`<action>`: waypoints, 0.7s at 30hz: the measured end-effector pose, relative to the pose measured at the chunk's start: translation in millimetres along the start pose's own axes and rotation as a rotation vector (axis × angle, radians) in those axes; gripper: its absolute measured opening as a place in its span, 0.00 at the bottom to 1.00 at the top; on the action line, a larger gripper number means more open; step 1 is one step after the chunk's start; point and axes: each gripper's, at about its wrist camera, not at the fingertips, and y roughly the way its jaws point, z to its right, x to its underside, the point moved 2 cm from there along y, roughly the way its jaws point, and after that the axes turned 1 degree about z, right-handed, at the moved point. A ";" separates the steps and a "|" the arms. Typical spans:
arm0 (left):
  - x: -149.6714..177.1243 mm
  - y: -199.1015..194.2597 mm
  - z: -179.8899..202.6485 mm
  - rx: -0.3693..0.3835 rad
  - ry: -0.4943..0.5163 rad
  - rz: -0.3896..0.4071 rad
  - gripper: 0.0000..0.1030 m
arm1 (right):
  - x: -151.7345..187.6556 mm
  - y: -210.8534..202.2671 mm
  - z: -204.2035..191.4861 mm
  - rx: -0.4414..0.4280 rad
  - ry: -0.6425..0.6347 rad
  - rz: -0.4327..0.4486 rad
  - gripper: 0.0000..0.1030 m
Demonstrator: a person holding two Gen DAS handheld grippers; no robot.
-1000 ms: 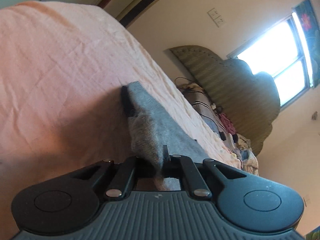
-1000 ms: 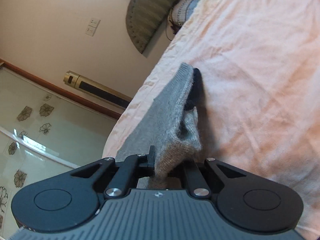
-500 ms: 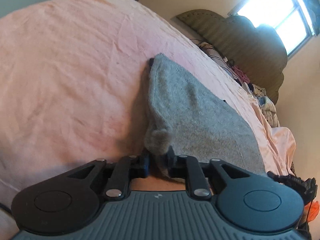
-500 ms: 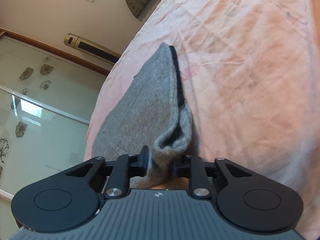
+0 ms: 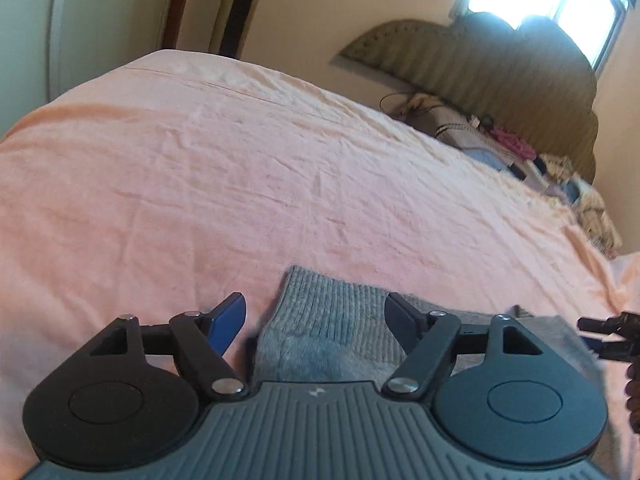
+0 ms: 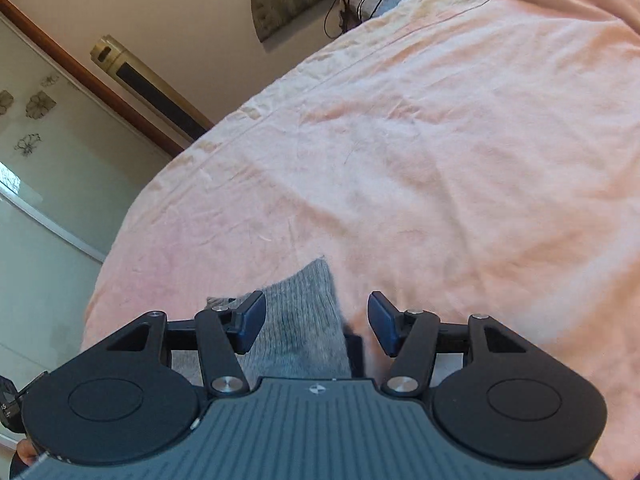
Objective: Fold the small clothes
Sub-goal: 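Open both tools and release the folded sweater onto the bed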
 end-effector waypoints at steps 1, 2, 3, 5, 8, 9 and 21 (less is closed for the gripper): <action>0.5 12.4 3.5 -0.029 0.018 -0.027 0.66 | 0.2 6.3 -3.9 -0.015 -0.013 -0.006 0.58; 2.0 24.0 6.0 -0.043 0.037 -0.057 0.52 | 1.1 11.0 -8.2 -0.030 -0.035 -0.006 0.58; 3.7 26.2 10.9 -0.065 0.084 -0.024 0.34 | 1.3 15.9 -14.8 -0.039 -0.065 -0.010 0.44; 3.4 29.1 13.8 -0.065 0.115 -0.036 0.06 | 2.2 20.1 -19.8 -0.046 -0.099 -0.033 0.12; -1.5 5.8 4.4 -0.098 0.074 0.067 0.06 | -3.0 3.2 -32.0 -0.100 -0.127 0.068 0.12; -1.8 1.7 -1.0 -0.096 0.065 0.072 0.06 | -5.0 -0.5 -31.1 -0.123 -0.109 0.101 0.11; 20.8 -55.4 38.6 -0.064 0.176 0.176 0.61 | 30.9 -32.7 -69.3 0.081 -0.290 0.213 0.50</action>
